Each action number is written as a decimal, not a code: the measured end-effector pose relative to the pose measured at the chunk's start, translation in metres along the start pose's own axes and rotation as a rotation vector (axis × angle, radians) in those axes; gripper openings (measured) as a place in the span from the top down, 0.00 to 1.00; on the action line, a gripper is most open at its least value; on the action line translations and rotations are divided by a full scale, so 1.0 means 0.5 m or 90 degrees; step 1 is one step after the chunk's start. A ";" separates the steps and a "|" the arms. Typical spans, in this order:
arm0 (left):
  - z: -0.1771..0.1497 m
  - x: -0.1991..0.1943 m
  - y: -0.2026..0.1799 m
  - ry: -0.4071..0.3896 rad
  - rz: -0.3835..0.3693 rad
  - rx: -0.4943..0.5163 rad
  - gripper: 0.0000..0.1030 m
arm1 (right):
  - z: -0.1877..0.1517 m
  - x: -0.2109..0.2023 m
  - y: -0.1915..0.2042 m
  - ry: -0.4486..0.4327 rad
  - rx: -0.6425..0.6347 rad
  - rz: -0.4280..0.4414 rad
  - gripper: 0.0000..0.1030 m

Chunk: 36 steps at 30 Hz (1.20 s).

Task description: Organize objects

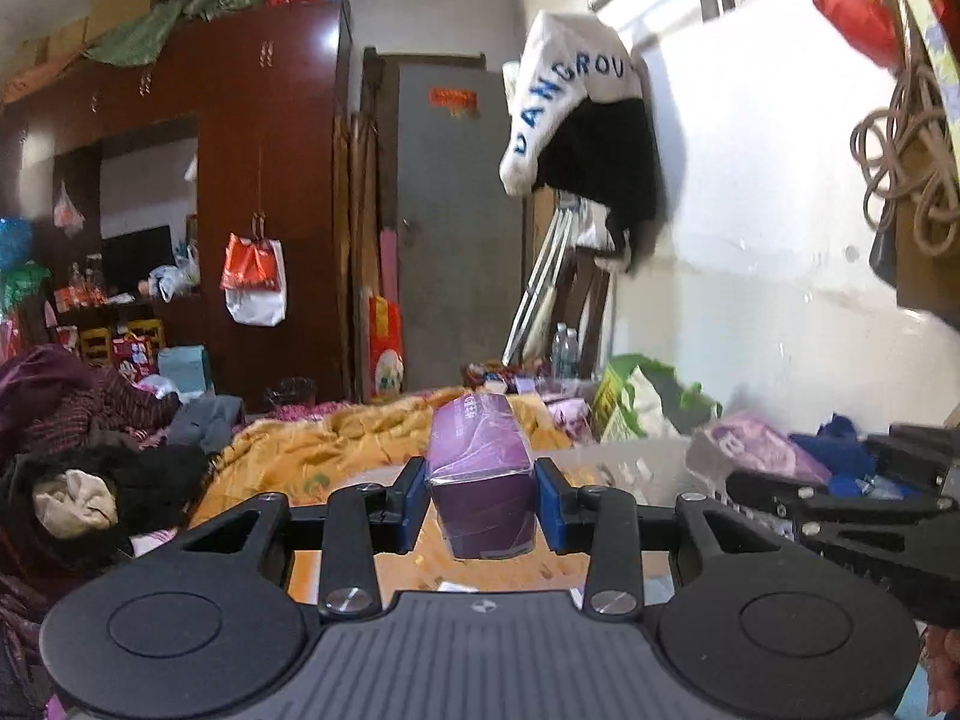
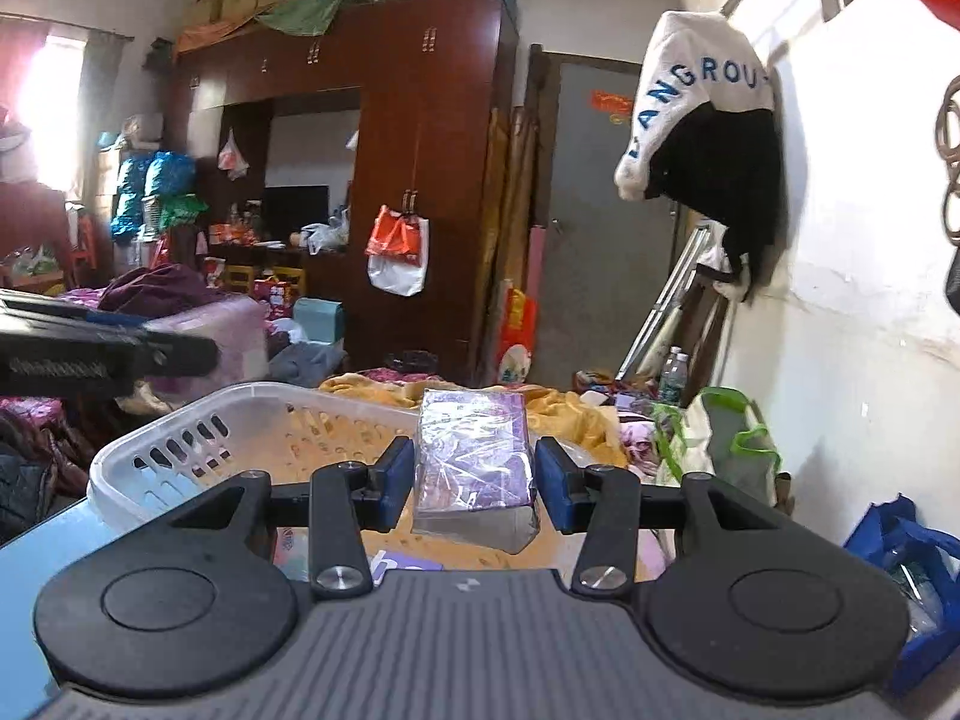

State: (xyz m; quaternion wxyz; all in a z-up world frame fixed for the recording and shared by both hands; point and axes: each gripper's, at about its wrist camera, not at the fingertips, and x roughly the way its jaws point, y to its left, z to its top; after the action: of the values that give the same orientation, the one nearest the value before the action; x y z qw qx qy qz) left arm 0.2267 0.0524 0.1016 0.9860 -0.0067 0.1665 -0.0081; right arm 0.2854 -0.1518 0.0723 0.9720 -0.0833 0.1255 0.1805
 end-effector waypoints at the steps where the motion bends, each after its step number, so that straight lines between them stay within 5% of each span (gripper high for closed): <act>1: -0.004 0.009 -0.001 0.007 -0.005 0.003 0.54 | -0.002 -0.001 0.001 -0.001 -0.005 0.003 0.52; 2: -0.010 0.017 -0.003 0.011 -0.005 0.011 0.42 | -0.005 0.000 0.004 0.003 -0.011 0.009 0.51; 3: -0.016 0.020 -0.006 0.010 0.006 0.019 0.25 | -0.008 -0.003 0.006 0.009 -0.014 0.013 0.36; 4: -0.020 0.024 -0.009 0.012 0.020 0.027 0.20 | -0.012 -0.010 0.007 0.006 -0.013 0.010 0.13; 6: -0.024 0.017 -0.016 0.010 0.021 0.042 0.19 | -0.022 -0.041 0.003 -0.019 -0.010 0.002 0.00; 13: -0.152 -0.188 -0.004 -0.063 -0.016 0.040 0.13 | -0.167 -0.199 -0.018 -0.018 0.140 0.101 0.00; 17: -0.261 -0.262 -0.006 -0.081 -0.012 0.035 0.13 | -0.245 -0.242 0.039 -0.018 0.124 0.140 0.00; 24: -0.299 -0.245 0.016 -0.047 0.016 0.049 0.13 | -0.245 -0.192 0.117 0.022 0.053 0.147 0.19; 27: -0.297 -0.235 0.008 -0.038 0.013 0.062 0.13 | -0.245 -0.182 0.126 0.043 0.037 0.149 0.39; 36: -0.307 -0.215 -0.039 -0.031 0.029 0.114 0.14 | -0.253 -0.229 0.036 -0.027 0.078 0.123 0.40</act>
State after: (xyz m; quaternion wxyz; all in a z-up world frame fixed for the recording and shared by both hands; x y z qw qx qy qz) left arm 0.0744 0.0332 -0.0078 0.9862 0.0854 0.1416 -0.0001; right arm 0.1482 -0.1991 -0.0192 0.9558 -0.0074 0.1231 0.2667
